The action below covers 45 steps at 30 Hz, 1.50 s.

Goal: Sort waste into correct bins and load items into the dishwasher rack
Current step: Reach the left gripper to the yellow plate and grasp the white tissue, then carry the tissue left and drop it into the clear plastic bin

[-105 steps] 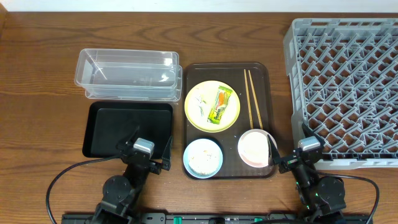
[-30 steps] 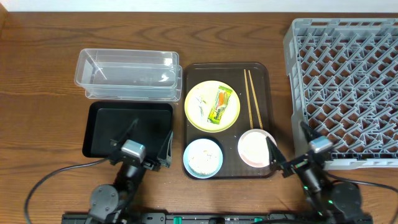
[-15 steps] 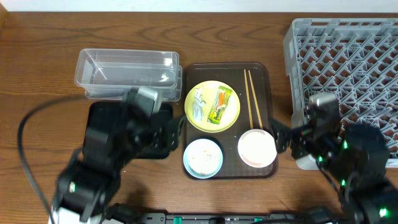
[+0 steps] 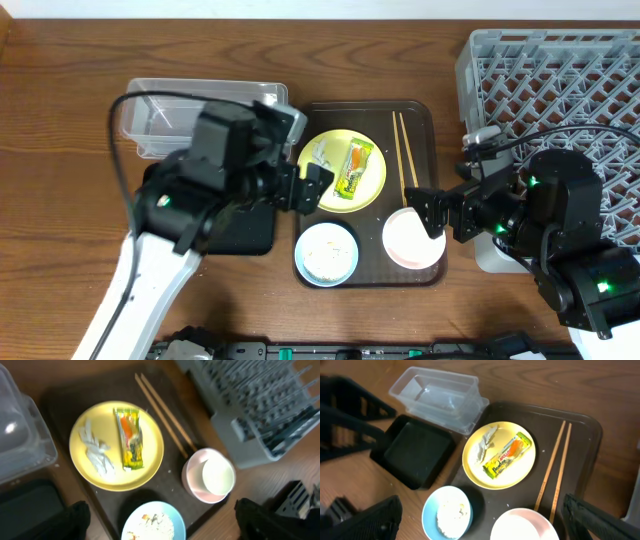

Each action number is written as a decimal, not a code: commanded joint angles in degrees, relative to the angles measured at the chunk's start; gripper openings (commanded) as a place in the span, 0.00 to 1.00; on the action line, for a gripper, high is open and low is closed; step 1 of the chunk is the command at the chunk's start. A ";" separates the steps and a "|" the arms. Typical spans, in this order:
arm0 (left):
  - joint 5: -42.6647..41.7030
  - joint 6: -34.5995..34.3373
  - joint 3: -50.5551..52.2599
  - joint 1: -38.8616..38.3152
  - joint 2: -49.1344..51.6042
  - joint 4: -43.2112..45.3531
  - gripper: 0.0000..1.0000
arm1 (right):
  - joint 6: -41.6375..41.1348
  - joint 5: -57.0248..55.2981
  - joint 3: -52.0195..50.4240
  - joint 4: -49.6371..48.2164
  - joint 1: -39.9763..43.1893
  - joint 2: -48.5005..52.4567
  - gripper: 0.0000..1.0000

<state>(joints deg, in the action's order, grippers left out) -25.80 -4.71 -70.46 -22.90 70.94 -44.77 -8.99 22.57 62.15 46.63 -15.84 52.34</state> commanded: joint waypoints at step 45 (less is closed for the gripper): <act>23.61 -13.35 -1.46 -3.28 16.63 11.58 0.06 | -12.17 -7.39 1.01 5.46 1.62 -0.22 0.99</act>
<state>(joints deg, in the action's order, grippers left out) -7.94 -18.20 -70.63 -27.07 92.01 -32.77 -20.45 15.57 62.17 52.03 -14.48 52.34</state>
